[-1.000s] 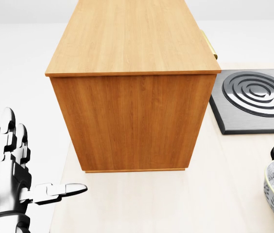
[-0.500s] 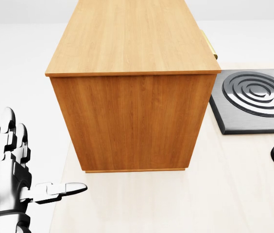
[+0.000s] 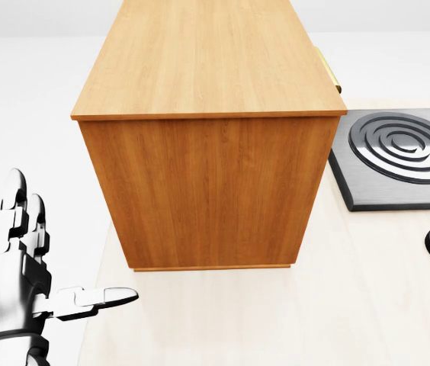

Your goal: Put the bowl on the top of the cabinet.

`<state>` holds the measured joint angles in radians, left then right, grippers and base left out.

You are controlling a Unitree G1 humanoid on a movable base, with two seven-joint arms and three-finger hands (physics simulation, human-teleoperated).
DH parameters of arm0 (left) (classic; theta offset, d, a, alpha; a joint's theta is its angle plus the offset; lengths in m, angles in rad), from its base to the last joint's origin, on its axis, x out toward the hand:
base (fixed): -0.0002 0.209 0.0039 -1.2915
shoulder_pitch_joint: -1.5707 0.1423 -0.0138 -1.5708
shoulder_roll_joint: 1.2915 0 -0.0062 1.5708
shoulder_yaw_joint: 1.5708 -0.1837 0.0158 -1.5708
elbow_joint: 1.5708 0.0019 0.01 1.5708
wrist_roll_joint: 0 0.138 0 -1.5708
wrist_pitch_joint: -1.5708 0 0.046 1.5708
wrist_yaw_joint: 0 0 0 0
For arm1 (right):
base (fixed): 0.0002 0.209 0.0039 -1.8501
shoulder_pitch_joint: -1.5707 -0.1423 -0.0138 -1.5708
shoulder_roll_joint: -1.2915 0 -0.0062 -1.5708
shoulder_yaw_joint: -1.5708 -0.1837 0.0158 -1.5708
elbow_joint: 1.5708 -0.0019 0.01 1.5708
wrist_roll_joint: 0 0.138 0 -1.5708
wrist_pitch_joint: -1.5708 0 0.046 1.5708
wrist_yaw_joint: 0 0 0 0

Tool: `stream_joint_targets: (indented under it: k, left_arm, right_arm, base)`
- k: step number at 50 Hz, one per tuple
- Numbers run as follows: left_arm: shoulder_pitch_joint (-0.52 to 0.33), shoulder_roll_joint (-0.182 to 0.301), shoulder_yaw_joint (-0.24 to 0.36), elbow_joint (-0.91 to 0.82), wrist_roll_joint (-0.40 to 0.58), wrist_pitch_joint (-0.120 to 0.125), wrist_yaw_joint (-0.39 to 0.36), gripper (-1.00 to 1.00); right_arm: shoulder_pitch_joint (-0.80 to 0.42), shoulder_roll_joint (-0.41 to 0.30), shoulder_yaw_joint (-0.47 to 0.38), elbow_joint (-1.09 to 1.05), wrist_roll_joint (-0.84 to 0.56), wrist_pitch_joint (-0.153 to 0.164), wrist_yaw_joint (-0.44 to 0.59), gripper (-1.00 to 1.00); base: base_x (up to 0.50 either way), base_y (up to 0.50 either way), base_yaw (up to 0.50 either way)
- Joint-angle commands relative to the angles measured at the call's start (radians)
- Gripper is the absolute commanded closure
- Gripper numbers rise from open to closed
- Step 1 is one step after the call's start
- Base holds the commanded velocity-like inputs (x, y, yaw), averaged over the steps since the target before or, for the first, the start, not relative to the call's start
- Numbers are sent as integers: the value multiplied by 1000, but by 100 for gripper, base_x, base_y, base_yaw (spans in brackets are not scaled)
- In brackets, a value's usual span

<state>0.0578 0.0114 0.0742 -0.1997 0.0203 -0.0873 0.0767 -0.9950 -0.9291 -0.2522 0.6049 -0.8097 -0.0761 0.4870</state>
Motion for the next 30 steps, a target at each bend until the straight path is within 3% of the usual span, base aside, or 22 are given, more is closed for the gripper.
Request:
stream_joint_targets:
  k: [1, 11, 30]
  left_arm:
    - [-1, 0, -2, 1, 0, 0, -2, -100]
    - [0, 0, -5, 9, 0, 0, -6, -100]
    - [-11, 1, -1, 20, -7, 0, -7, -100]
  right_arm:
    - [-417, 33, 165, 561, -217, -11, -261, 100]
    - [-489, 135, 187, 689, -264, -11, -310, 100]
    - [-589, 220, 205, 747, -410, -11, -421, 100]
  base:
    - [0, 0, 0]
    - [0, 0, 0]
    - [0, 0, 0]
